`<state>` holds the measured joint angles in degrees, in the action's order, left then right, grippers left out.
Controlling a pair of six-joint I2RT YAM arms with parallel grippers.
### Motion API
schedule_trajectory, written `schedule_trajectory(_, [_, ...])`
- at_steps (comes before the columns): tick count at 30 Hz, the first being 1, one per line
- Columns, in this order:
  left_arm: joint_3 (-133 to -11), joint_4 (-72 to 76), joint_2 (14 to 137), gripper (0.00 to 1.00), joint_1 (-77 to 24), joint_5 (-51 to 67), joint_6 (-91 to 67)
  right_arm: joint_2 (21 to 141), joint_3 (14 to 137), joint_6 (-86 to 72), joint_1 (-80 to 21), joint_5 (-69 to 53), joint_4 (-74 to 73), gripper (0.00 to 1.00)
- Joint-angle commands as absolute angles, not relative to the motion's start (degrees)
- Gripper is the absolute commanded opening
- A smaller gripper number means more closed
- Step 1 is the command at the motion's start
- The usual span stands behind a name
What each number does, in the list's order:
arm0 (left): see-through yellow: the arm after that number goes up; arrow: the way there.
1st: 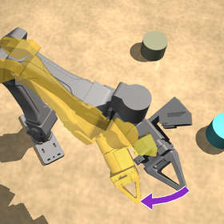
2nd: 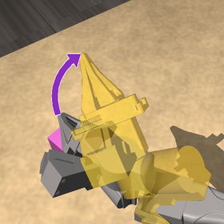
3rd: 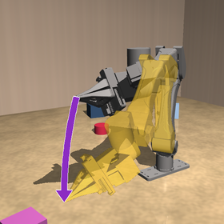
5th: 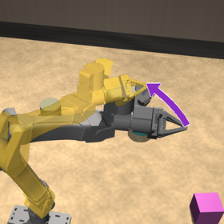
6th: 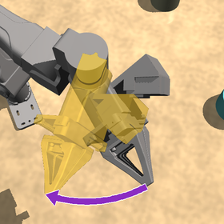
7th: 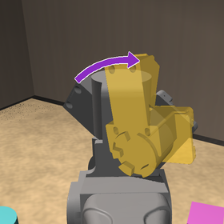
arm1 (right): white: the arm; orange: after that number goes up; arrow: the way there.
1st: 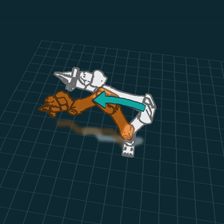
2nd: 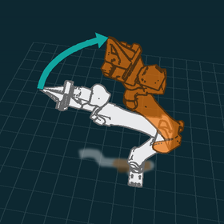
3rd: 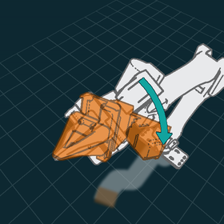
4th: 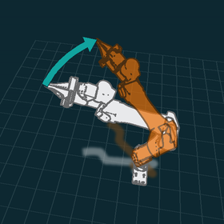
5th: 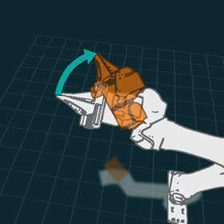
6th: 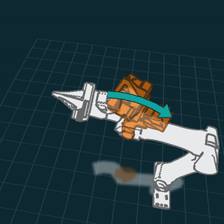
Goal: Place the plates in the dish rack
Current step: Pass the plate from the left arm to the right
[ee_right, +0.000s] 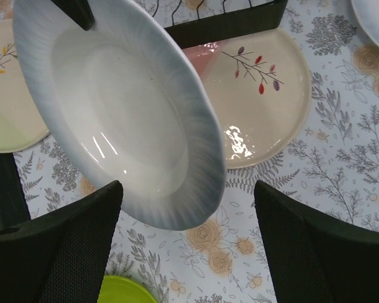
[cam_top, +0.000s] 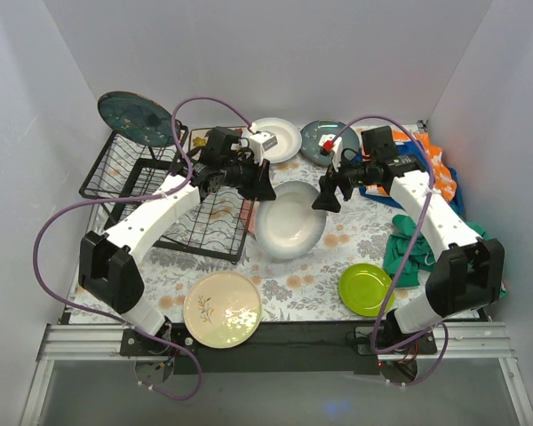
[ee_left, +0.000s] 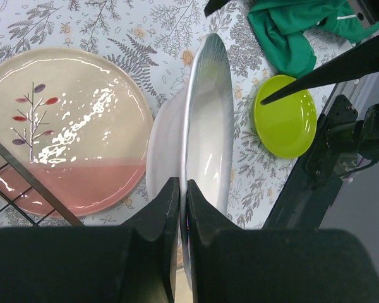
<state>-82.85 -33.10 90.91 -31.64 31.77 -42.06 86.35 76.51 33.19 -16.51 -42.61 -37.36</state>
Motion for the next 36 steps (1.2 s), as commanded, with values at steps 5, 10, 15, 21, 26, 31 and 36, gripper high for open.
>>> schedule_trajectory(5, [-84.2, -27.6, 84.73, 0.0, -31.55, 37.97, -41.92, 89.55, 75.59, 35.6, -18.28, -50.71, -41.48, 0.84])
schedule_trajectory(10, [-83.33, -26.81, 84.2, 0.0, -31.55, 39.64, -42.54, 91.84, 76.81, 34.11, -19.42, -52.64, -41.57, 0.75])
schedule_trajectory(15, [-81.39, -25.67, 82.36, 0.0, -31.55, 39.2, -43.15, 92.29, 76.64, 33.31, -19.86, -54.31, -41.57, 0.58])
schedule_trajectory(21, [-80.07, -25.31, 81.56, 0.0, -31.55, 38.15, -43.42, 91.58, 76.2, 32.78, -19.95, -56.51, -41.66, 0.17])
schedule_trajectory(26, [-79.19, -25.23, 80.95, 0.0, -31.55, 37.44, -43.59, 90.18, 76.38, 31.12, -19.95, -56.87, -41.48, 0.01])
schedule_trajectory(31, [-77.87, -24.35, 79.54, 0.0, -31.55, 34.55, -45.17, 87.98, 76.64, 29.45, -20.13, -53.54, -40.35, 0.01])
schedule_trajectory(36, [-74.37, -22.24, 76.12, 0.23, -31.64, 29.89, -48.68, 85.08, 75.42, 25.85, -20.21, -49.58, -36.31, 0.01])
